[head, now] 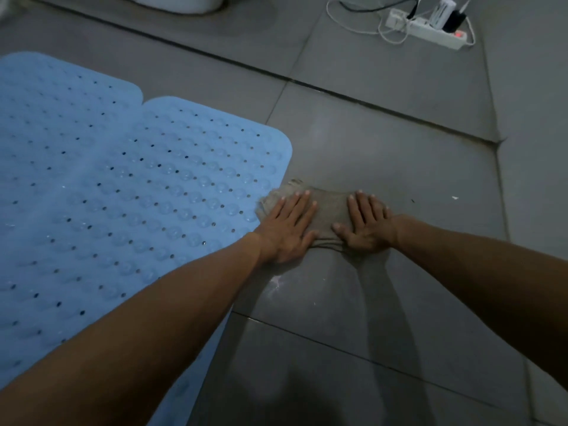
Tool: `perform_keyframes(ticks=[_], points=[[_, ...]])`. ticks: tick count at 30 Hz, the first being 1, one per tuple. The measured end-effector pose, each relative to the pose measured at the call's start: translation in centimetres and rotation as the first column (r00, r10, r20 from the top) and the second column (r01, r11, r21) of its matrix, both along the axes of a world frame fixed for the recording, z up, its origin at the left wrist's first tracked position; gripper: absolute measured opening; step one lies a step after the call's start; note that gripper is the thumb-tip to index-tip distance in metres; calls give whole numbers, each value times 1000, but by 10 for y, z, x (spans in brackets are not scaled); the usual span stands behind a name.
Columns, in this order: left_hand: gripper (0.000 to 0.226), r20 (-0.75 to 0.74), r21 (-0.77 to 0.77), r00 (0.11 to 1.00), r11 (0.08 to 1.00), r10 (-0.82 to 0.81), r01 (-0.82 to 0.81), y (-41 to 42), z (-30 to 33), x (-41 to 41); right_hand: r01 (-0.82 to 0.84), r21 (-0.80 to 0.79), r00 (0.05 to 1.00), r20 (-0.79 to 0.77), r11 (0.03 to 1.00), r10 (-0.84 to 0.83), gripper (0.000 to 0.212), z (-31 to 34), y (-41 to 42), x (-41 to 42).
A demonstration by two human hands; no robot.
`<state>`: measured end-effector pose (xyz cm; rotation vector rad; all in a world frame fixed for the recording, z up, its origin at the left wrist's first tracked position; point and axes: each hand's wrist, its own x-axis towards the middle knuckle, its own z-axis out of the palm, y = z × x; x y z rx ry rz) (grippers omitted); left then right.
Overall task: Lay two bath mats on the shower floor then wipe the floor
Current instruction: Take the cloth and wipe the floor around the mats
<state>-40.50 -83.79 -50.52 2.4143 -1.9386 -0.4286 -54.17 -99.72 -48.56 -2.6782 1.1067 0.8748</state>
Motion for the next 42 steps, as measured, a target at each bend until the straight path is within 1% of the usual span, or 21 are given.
perform_keyframes(ticks=[3, 6, 10, 11, 13, 14, 15, 17, 19, 20, 21, 23, 24, 27, 28, 31, 33, 35, 37, 39, 42], points=[[68, 19, 119, 999, 992, -39, 36, 34, 14, -5, -28, 54, 999, -38, 998, 30, 88, 4, 36, -9], [72, 59, 204, 996, 977, -68, 54, 64, 22, -15, -62, 79, 998, -28, 995, 64, 89, 2, 79, -25], [82, -10, 307, 995, 947, -100, 98, 96, 32, -33, -149, 108, 987, -42, 983, 155, 89, 8, 114, -45], [88, -28, 309, 993, 944, -114, 118, 104, 37, -36, -174, 101, 983, -46, 980, 179, 90, 12, 117, -47], [99, -25, 236, 990, 961, -139, 141, 119, 47, -39, -265, 54, 963, -26, 963, 267, 92, 19, 120, -46], [96, -11, 179, 988, 972, -152, 152, 126, 50, -41, -312, 30, 950, 6, 950, 312, 91, 24, 120, -44], [88, 5, 124, 988, 980, -155, 153, 130, 53, -42, -334, 28, 942, 42, 942, 333, 86, 31, 121, -41], [65, 19, 68, 995, 993, -93, 92, 134, 58, -44, -346, 93, 936, 107, 934, 336, 71, 48, 125, -34], [43, 3, 144, 1000, 989, 27, -27, 133, 63, -44, -348, 220, 935, 159, 911, 318, 60, 61, 132, -28], [38, -10, 191, 995, 977, 96, -93, 132, 65, -43, -356, 279, 932, 171, 892, 319, 55, 65, 136, -25], [43, -26, 226, 986, 962, 162, -152, 132, 68, -42, -371, 327, 928, 171, 869, 332, 51, 67, 140, -22], [56, -81, 284, 965, 934, 251, -219, 131, 72, -36, -397, 403, 918, 155, 824, 366, 50, 69, 144, -14], [54, -120, 316, 955, 922, 271, -222, 131, 74, -33, -400, 436, 915, 153, 806, 372, 52, 70, 144, -8], [19, -235, 458, 910, 865, 341, -206, 134, 81, -25, -354, 496, 932, 120, 793, 341, 71, 75, 135, 15], [14, -262, 487, 892, 848, 367, -206, 134, 84, -20, -328, 521, 939, 91, 788, 331, 70, 78, 129, 23], [16, -330, 571, 816, 789, 475, -228, 127, 105, -1, -255, 629, 943, -7, 734, 333, 44, 88, 113, 52], [15, -374, 625, 769, 754, 519, -204, 119, 129, 17, -228, 663, 941, -39, 713, 337, 39, 100, 101, 68], [21, -427, 618, 712, 755, 557, -220, 114, 158, 35, -222, 668, 947, -25, 710, 320, 31, 120, 89, 80], [20, -455, 566, 651, 761, 608, -316, 111, 188, 49, -241, 637, 960, 47, 733, 275, 23, 148, 77, 88], [19, -445, 492, 642, 769, 625, -408, 108, 221, 59, -280, 581, 960, 157, 764, 232, 20, 179, 67, 92], [17, -437, 384, 616, 755, 655, -531, 101, 281, 65, -313, 509, 944, 258, 802, 205, 16, 238, 58, 97]])
